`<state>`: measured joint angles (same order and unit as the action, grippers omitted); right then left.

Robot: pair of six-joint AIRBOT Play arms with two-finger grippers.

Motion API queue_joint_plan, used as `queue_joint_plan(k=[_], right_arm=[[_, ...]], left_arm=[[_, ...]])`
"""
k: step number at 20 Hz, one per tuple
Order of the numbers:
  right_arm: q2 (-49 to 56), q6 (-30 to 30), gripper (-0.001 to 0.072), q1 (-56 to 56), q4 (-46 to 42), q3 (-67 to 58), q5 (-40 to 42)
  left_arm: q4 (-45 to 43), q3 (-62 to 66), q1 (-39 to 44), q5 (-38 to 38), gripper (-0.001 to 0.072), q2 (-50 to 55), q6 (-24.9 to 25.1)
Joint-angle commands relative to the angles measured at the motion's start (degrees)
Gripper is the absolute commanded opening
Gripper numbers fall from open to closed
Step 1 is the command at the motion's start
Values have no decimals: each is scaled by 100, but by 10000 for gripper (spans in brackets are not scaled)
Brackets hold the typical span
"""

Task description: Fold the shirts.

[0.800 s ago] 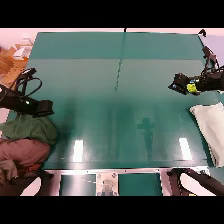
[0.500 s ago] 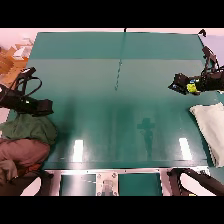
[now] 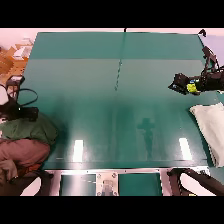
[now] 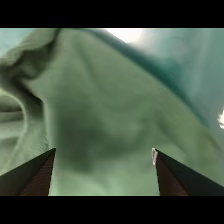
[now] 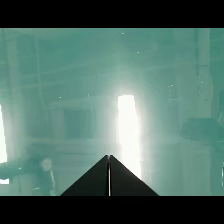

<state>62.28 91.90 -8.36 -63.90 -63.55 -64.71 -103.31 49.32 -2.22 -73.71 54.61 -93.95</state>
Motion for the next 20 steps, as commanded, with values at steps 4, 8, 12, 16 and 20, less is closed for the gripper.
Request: queue_joint_plan(k=[4,8,12,16,20], right_arm=[[4,0,19,7,0,2,-2],[4,0,19,7,2,2,81],[4,0,19,7,26,4,87],[11,0,19,7,44,4,83],[15,0,19,7,42,4,83]], left_arm=[[-645,-1375,-4,970,579,4,-457],[-638,-1506,-2,984,25,4,-286],[256,136,101,723,24,4,0],[1556,2197,1130,955,24,4,101],[1908,2568,2437,1853,24,334,-55]])
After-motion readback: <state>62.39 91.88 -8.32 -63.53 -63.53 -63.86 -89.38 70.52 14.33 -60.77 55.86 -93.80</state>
